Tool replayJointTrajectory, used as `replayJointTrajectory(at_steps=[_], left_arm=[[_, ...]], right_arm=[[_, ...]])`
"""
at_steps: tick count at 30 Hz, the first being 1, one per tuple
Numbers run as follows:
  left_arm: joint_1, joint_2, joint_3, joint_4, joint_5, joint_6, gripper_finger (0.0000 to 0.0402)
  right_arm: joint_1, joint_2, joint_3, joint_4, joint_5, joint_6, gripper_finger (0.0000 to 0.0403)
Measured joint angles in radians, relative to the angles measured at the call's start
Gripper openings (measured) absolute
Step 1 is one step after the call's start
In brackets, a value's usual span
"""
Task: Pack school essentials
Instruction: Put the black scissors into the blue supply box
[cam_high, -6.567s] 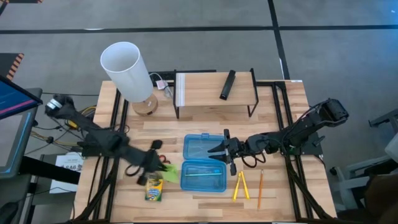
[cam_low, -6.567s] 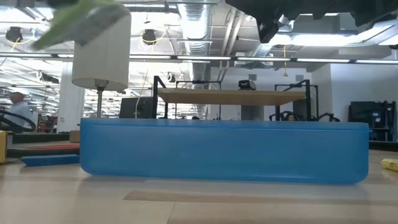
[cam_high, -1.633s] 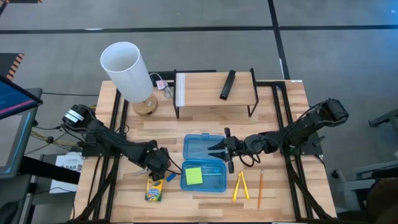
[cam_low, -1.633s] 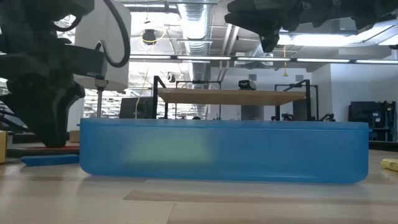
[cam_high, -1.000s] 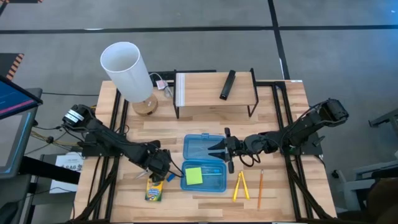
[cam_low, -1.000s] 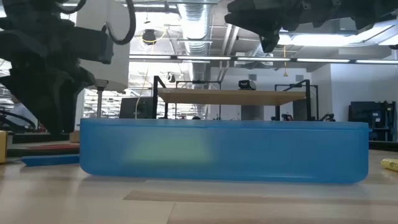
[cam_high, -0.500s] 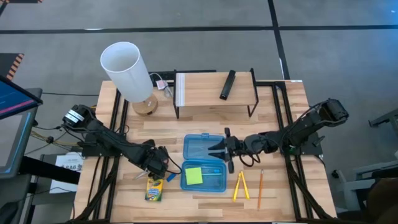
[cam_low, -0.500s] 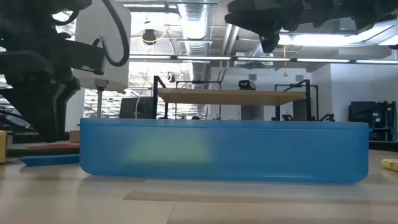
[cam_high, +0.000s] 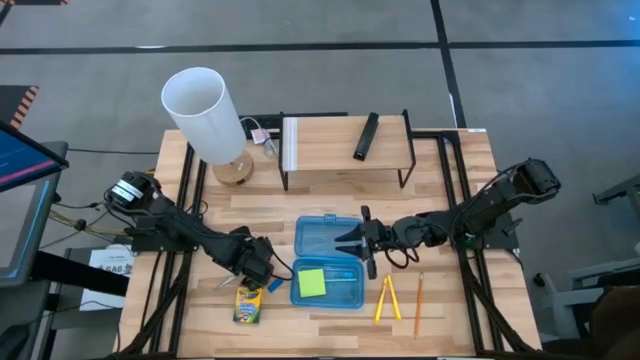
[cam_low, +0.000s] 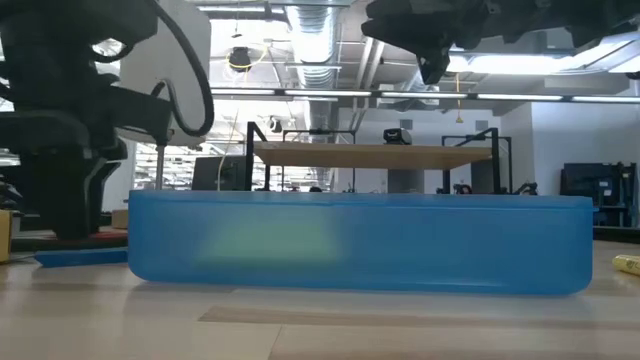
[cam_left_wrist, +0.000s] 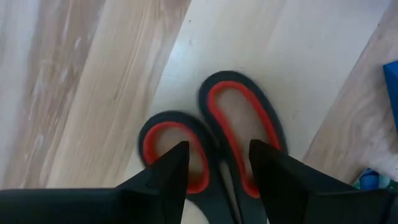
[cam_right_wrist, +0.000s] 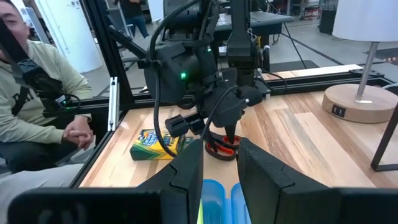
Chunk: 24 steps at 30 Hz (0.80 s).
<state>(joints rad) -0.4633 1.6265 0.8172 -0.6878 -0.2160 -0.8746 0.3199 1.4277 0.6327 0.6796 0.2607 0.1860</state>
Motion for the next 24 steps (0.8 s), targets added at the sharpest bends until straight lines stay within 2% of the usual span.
replayJointTrajectory(at_steps=[6,11,21,24], left_arm=[[0.01,0.022,0.0,0.002,0.002,0.048,0.016],[0.01,0.017,-0.002,0.01,0.001,0.084,0.0143],[0.01,0.017,-0.001,0.012,0.002,0.152,0.0049],[0.01,0.01,-0.001,0.006,-0.004,0.176,0.0033]], right_arm=[[0.0,0.0,0.0,-0.002,0.0,0.0,0.0118],[-0.001,0.0,0.0,-0.006,0.0,-0.001,0.0118],[-0.002,0.0,0.0,-0.006,0.004,-0.003,0.0118],[-0.002,0.0,0.0,-0.006,0.004,-0.002,0.0118]])
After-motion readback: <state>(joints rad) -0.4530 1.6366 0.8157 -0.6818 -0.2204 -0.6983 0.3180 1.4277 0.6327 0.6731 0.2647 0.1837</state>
